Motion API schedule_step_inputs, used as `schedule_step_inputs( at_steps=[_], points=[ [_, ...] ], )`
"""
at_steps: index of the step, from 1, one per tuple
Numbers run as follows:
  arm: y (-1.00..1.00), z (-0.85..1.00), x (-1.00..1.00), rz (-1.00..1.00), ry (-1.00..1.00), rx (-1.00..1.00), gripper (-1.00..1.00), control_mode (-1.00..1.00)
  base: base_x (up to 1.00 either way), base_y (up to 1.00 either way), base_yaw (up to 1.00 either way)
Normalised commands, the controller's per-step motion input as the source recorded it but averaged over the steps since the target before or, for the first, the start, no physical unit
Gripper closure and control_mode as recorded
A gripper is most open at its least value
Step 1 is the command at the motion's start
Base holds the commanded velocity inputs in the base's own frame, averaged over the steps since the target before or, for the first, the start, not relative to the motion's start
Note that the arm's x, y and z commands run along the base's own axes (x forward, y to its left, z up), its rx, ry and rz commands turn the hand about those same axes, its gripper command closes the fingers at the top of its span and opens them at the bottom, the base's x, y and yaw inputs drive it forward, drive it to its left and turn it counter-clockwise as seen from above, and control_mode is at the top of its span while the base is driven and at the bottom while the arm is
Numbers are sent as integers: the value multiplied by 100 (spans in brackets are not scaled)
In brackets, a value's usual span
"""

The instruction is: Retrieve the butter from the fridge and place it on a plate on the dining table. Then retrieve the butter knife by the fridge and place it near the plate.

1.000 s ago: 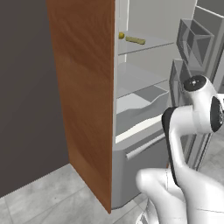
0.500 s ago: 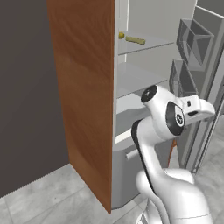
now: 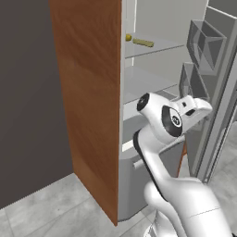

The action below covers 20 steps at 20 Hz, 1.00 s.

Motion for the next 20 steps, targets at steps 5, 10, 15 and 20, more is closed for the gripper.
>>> schedule_step_inputs(
  at_steps=[5, 10, 15, 20],
  points=[
    [2, 1, 39, 0, 8, -5, -100, -100, 0, 0, 0],
    [0, 0, 47, 6, 1, 0, -100, -100, 0, 0, 0],
    [0, 0, 40, 12, 0, 0, -100, -100, 0, 0, 0],
    [0, 0, 13, 5, 0, 0, -100, -100, 0, 0, 0]
  ],
)
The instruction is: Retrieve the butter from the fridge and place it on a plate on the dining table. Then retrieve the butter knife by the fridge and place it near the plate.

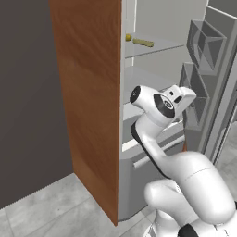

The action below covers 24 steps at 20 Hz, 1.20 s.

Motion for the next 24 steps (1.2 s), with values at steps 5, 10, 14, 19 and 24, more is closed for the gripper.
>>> schedule_step_inputs(
  at_steps=[5, 10, 14, 19, 24],
  points=[
    [-8, -2, 1, 0, 0, 0, -100, -100, 0, 0, 0],
    [-5, -3, 19, 0, 0, 0, -100, -100, 0, 0, 0],
    [-19, -4, 26, 0, 0, 0, -100, -100, 0, 0, 0],
    [-14, -4, 34, 0, 0, 0, -100, -100, 0, 0, 0],
    [-2, -12, 37, 1, 0, -1, -100, -100, 0, 0, 0]
  ],
)
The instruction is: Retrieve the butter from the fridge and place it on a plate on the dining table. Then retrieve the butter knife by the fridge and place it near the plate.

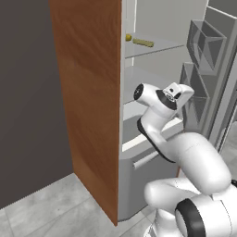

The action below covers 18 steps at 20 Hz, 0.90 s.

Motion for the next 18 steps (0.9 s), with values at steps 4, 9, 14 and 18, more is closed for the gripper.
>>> schedule_step_inputs(
  at_steps=[4, 9, 14, 18],
  points=[
    [0, -11, 31, 0, 0, -1, -100, -100, 0, 0, 0],
    [-12, -3, 31, 0, 0, 0, -100, -100, 0, 0, 0],
    [-25, -5, 34, 0, 0, 0, -100, -100, 0, 0, 0],
    [-31, -7, 28, 0, 0, 0, -100, -100, 0, 0, 0]
  ],
)
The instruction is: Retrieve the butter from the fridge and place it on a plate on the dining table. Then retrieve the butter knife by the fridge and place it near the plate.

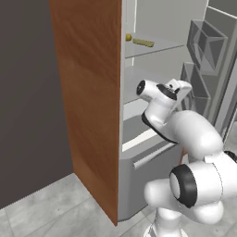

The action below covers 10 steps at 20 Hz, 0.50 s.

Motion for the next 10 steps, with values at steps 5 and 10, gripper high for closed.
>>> schedule_step_inputs(
  at_steps=[5, 10],
  points=[
    [-47, -9, 7, 0, 0, 0, -100, -100, 0, 0, 0],
    [-89, -17, -3, 0, -2, 0, -100, -100, 0, 0, 0]
  ],
)
